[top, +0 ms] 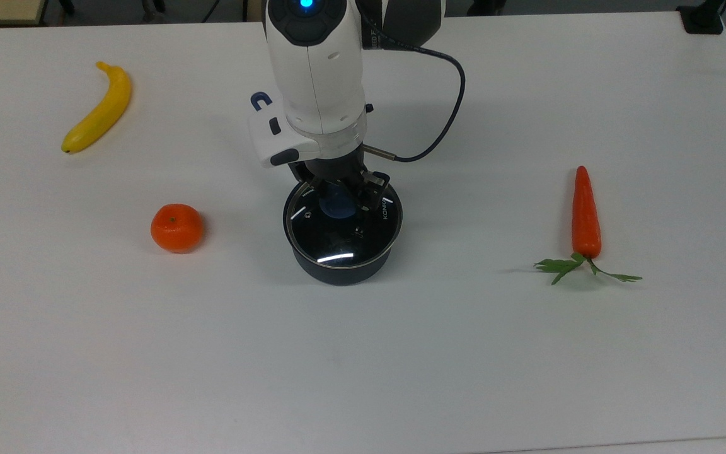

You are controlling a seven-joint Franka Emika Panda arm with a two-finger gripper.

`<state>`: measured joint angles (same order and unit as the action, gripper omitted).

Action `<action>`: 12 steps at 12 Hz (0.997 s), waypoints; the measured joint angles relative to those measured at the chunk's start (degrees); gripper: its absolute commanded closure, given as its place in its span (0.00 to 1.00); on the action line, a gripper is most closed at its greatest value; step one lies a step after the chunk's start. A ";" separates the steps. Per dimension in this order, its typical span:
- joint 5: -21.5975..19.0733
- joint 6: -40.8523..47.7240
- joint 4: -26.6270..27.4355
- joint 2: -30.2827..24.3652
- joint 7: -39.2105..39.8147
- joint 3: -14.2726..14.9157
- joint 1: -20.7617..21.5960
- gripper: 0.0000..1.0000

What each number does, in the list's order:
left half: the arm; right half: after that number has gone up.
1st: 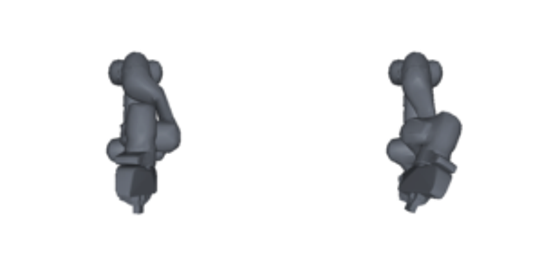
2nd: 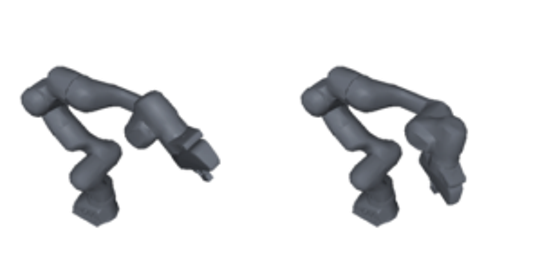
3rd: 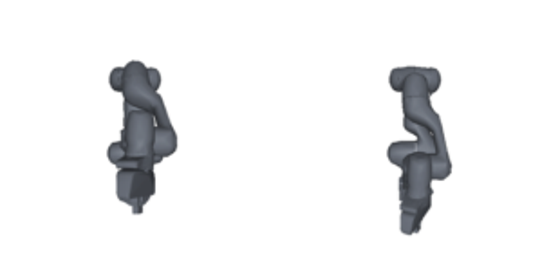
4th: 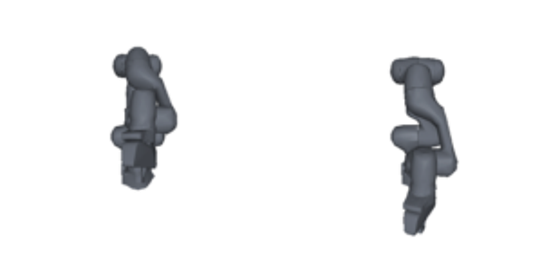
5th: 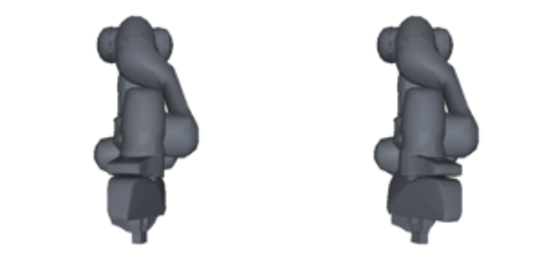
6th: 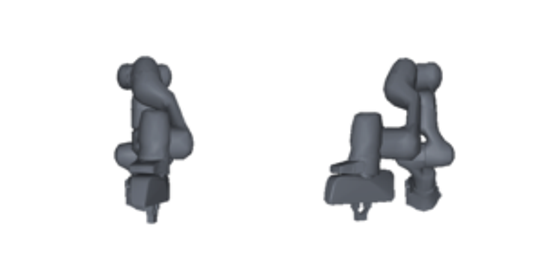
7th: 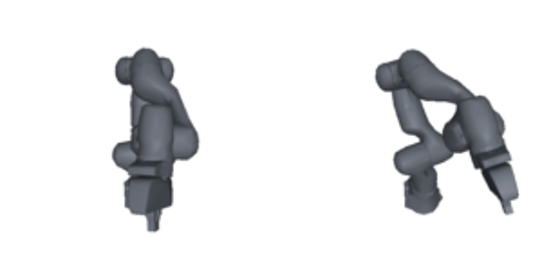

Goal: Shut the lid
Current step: 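Lower the lid onto the saucepan rim and open the gripper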

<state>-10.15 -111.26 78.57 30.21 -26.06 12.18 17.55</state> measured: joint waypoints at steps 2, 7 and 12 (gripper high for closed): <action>0.00 0.00 -0.05 0.14 0.00 0.00 0.02 0.23; 0.00 0.05 -0.04 0.64 0.00 0.00 0.02 0.26; 0.00 4.00 -0.08 0.67 0.00 -0.01 0.04 0.39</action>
<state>-10.15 -107.26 78.50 30.88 -26.06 12.17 17.59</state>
